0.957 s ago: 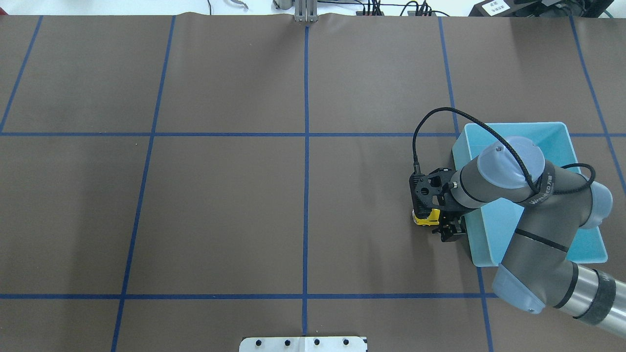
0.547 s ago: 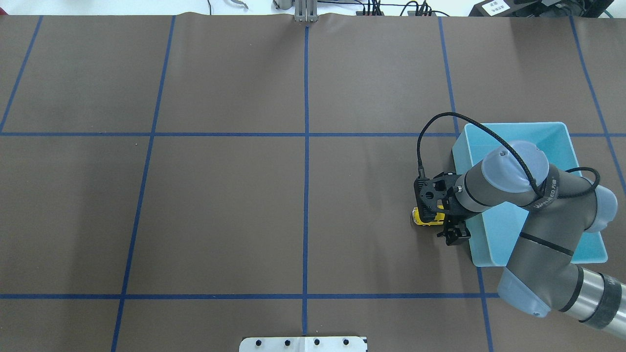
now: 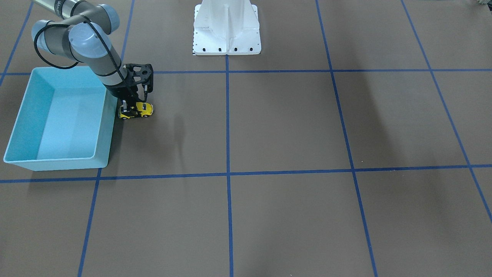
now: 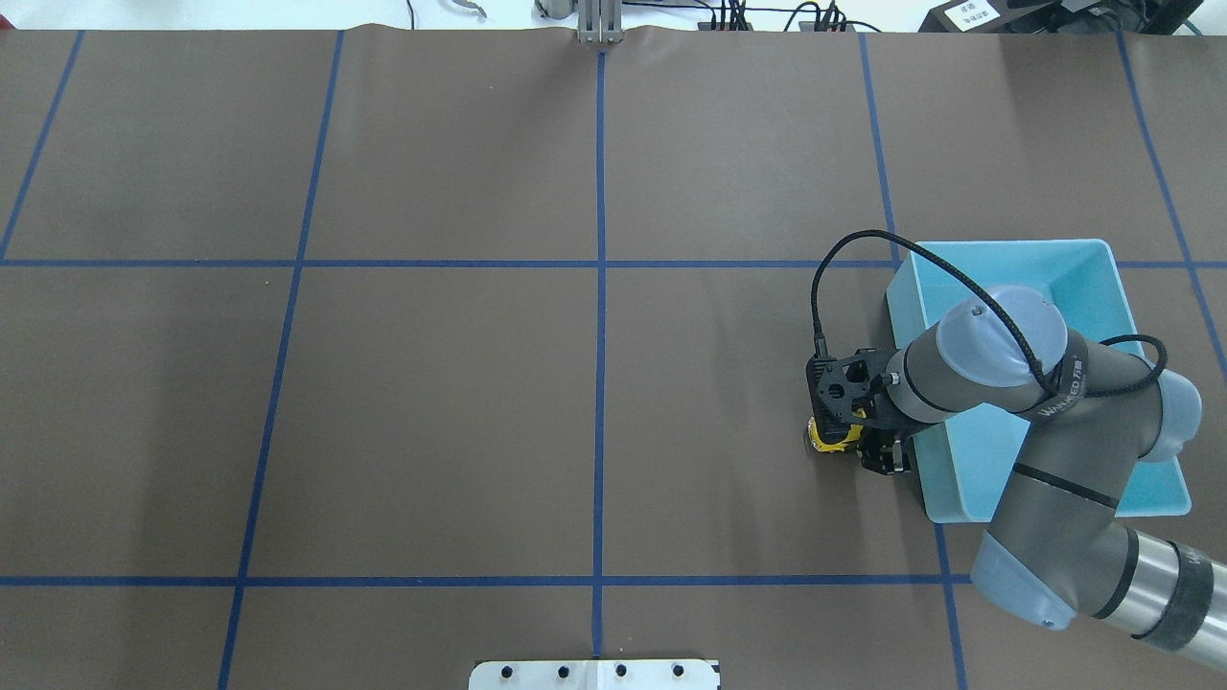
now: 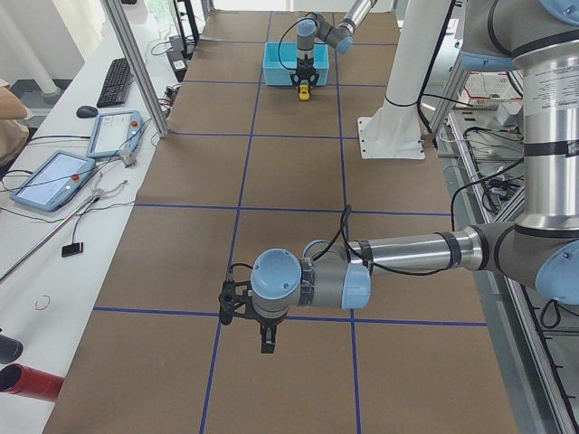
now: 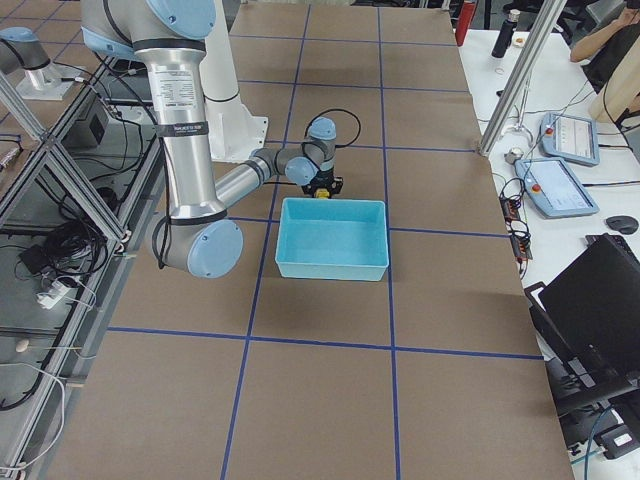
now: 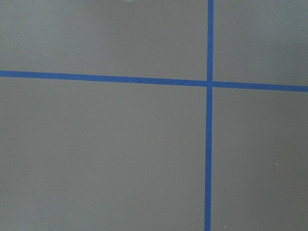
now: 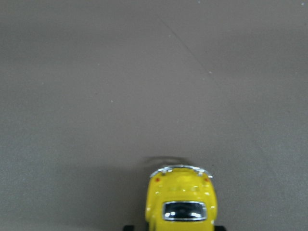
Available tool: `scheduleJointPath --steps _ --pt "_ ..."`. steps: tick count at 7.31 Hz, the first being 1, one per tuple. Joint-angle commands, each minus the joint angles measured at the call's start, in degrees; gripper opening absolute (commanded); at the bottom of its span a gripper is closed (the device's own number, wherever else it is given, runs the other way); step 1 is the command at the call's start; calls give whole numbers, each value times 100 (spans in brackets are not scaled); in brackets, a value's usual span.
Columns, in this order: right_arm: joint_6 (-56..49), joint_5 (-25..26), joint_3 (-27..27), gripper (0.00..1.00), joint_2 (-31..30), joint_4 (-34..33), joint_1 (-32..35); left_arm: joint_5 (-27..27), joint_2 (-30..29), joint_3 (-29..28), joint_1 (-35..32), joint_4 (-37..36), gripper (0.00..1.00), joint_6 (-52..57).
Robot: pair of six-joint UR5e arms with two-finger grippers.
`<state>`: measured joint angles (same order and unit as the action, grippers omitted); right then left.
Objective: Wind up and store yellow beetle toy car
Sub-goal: 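Close the right gripper on the yellow car, then lift the car with the right gripper and carry it over the bin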
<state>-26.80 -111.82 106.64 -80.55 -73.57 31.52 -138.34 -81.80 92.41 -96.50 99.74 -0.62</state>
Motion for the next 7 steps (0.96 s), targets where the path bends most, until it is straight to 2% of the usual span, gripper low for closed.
scheduleJointPath --steps 1,3,4,5,7 --pt "43 20 277 0 -5 -17 12 0 -2 -4 0 1 100 0" --pt "79 -33 725 0 91 -279 100 0 -2 -4 0 1 100 0" --pt "79 -172 910 0 283 -620 326 0 -2 -4 0 1 100 0" --pt "79 -548 973 0 755 -1267 737 -9 -2 -4 0 1 100 0" --pt "-52 -849 1594 0 1188 -2699 1240 0 -2 -4 0 1 100 0"
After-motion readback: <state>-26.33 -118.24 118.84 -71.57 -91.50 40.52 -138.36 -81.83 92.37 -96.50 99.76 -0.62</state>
